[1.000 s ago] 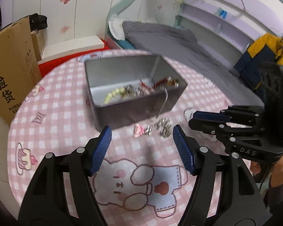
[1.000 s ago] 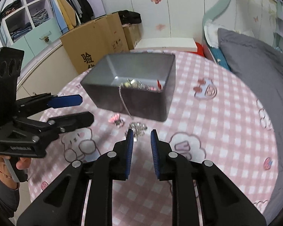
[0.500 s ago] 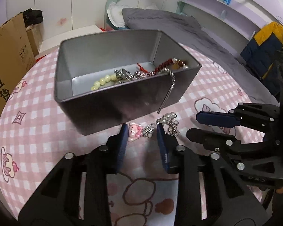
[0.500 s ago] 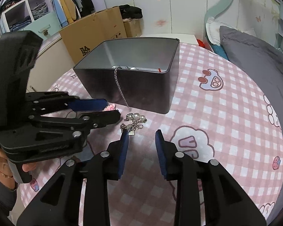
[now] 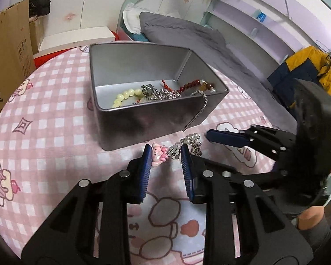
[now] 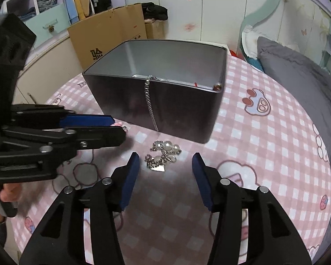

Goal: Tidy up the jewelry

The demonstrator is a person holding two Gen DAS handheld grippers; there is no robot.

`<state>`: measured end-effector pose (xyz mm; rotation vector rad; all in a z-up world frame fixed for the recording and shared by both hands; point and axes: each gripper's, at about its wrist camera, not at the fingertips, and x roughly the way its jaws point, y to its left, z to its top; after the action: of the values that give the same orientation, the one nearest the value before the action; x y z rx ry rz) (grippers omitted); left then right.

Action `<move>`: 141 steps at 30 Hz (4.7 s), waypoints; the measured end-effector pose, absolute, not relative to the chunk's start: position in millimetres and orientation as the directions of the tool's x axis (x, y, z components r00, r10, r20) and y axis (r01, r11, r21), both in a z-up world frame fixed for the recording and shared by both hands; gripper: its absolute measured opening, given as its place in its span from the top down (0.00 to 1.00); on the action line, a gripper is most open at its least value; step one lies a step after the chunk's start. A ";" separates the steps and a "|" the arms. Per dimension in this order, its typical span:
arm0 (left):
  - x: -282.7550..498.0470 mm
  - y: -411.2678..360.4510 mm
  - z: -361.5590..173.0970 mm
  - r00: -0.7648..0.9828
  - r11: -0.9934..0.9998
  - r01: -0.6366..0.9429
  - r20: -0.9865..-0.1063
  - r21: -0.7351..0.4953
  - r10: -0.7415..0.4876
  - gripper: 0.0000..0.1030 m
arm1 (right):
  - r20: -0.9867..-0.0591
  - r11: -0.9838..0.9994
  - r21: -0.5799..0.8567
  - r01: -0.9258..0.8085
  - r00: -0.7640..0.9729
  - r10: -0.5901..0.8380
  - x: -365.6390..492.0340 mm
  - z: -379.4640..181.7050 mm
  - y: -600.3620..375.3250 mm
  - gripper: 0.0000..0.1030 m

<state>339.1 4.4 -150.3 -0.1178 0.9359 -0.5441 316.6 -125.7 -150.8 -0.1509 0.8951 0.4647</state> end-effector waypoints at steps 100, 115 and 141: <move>249.6 13.4 -21.5 0.845 0.983 0.175 -0.521 0.060 -0.118 0.13 | -0.467 0.913 0.058 -0.404 0.797 0.383 241.0 6.7 -154.7 0.42; 90.6 23.0 13.8 0.959 0.994 0.081 -0.278 0.071 -0.058 0.08 | -0.280 0.958 -0.046 -0.284 0.924 0.260 94.4 7.9 -149.7 0.12; -21.2 13.1 19.1 0.989 0.998 0.052 -0.141 0.031 -0.047 0.07 | -0.123 0.979 -0.068 -0.192 0.975 0.183 -18.9 13.6 -155.0 0.08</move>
<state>-21.2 13.1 19.1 0.0350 0.1402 -0.0499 -18.9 -155.0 13.6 -0.0797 0.1165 0.1889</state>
